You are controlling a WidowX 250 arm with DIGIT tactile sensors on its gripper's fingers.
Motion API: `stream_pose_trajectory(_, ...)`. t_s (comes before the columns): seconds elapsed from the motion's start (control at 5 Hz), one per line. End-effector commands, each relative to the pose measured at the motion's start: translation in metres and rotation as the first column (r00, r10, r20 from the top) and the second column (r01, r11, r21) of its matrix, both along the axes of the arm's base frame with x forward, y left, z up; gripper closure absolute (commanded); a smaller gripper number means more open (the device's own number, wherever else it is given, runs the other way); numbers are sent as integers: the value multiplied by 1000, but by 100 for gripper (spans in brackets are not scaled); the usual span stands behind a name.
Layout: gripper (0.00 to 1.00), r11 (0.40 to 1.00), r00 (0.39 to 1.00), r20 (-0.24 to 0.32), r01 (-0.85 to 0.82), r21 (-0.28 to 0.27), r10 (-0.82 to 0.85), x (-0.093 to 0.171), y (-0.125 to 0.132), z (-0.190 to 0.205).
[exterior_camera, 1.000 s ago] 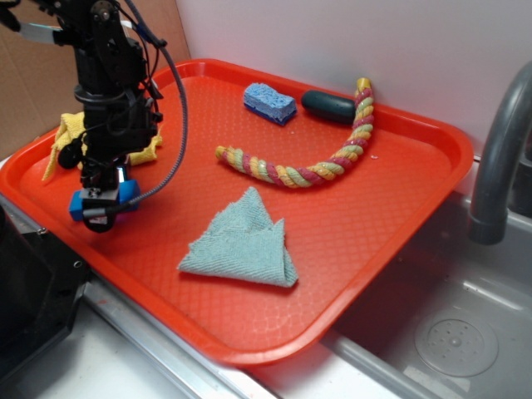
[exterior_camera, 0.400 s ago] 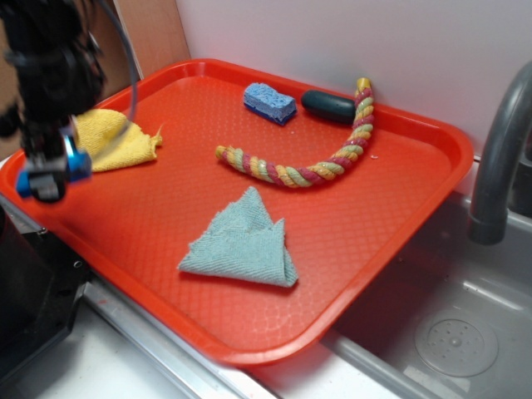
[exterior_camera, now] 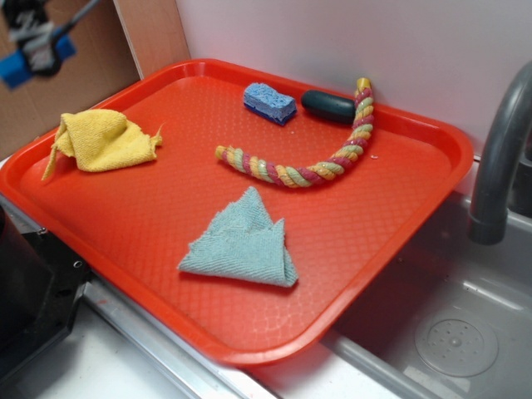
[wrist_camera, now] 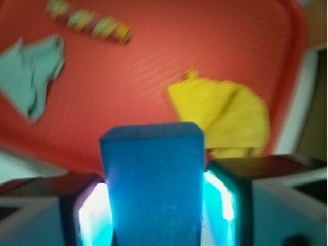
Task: Grab the blue block.
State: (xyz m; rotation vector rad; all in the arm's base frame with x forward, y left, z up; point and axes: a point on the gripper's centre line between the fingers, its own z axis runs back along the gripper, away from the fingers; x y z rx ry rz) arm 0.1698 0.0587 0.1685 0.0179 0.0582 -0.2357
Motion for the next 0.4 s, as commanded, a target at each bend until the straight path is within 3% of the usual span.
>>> stream_pose_trajectory(0.0, 100, 956, 953, 85, -293, 22, 290, 17, -11, 34)
stream_pose_trajectory(0.2, 100, 942, 935, 115, -337, -5, 335, 8, -12, 30)
